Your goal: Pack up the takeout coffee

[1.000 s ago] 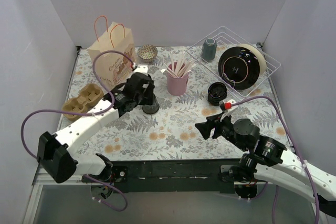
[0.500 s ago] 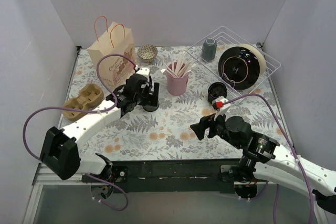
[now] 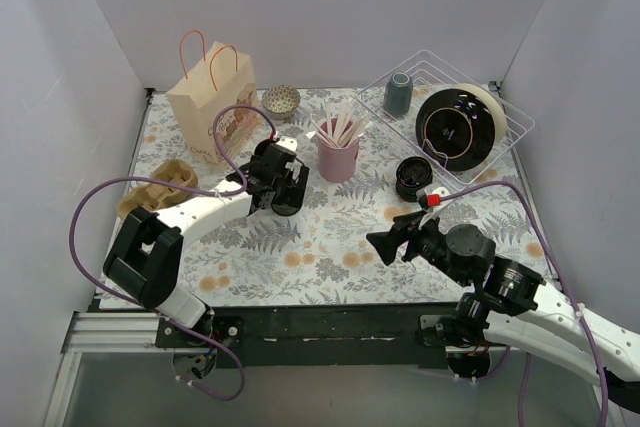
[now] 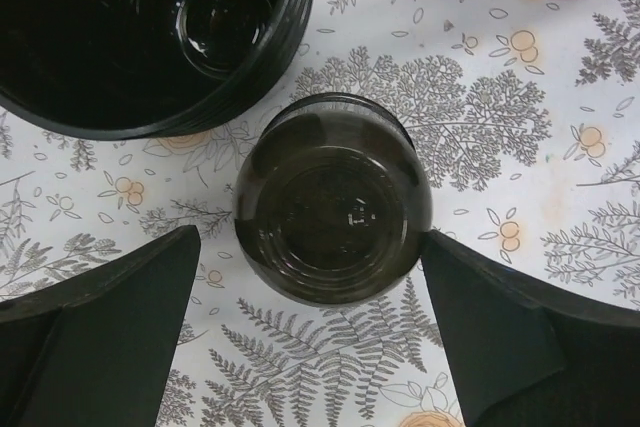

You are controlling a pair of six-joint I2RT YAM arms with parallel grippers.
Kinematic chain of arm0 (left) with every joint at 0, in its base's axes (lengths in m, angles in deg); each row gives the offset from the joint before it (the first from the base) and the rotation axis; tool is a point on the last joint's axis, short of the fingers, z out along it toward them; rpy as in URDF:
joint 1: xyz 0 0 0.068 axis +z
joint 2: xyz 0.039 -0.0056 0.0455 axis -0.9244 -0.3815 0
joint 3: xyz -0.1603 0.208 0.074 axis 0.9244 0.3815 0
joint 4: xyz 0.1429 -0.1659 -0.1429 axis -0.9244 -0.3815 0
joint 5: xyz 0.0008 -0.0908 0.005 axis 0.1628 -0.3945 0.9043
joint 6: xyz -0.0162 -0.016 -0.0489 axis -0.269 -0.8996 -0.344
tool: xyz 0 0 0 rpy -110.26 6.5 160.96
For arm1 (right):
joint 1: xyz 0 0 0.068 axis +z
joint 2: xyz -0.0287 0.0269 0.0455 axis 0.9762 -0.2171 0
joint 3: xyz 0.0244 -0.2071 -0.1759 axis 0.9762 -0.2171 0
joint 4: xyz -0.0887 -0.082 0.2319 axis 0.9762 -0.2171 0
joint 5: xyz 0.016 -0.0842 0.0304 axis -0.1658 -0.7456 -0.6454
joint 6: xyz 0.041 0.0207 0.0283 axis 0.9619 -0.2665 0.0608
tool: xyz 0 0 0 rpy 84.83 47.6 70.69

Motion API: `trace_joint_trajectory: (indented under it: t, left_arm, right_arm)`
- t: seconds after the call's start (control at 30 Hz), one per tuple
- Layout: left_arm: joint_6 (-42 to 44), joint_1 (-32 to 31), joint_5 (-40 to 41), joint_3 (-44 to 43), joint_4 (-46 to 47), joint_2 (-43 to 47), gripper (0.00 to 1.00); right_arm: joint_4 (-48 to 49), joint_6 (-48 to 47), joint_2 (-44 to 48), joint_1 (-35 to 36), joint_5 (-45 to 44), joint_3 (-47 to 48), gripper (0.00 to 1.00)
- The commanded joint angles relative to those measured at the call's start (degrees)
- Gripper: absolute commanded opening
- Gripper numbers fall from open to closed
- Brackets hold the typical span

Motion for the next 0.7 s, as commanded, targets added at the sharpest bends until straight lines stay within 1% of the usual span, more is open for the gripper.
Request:
trace_joint_trajectory:
  t: [0.0, 0.23, 0.43, 0.6, 0.67]
  left_arm:
    - [1.3, -0.1, 4.2, -1.1, 3.7, 0.6, 0.91]
    - [1.9, -0.1, 1.7, -1.5, 6.1, -0.7, 0.88]
    - [1.5, -0.1, 2.1, -0.6, 5.9, -2.3, 0.84]
    - [1.6, -0.1, 0.9, -0.6, 6.0, -1.0, 0.73]
    - [1.5, -0.2, -1.3, -0.9, 4.6, 0.8, 0.65]
  right_arm:
    - [1.8, -1.0, 1.4, 0.1, -0.5, 2.7, 0.88]
    - [2.5, -1.2, 0.3, 0.1, -0.2, 1.9, 0.88]
    - [2.4, -0.6, 0.6, 0.1, 0.2, 1.8, 0.87]
    - [1.8, -0.5, 1.0, 0.1, 0.1, 1.6, 0.87]
    - [1.7, -0.2, 1.0, 0.1, 0.0, 1.5, 0.86]
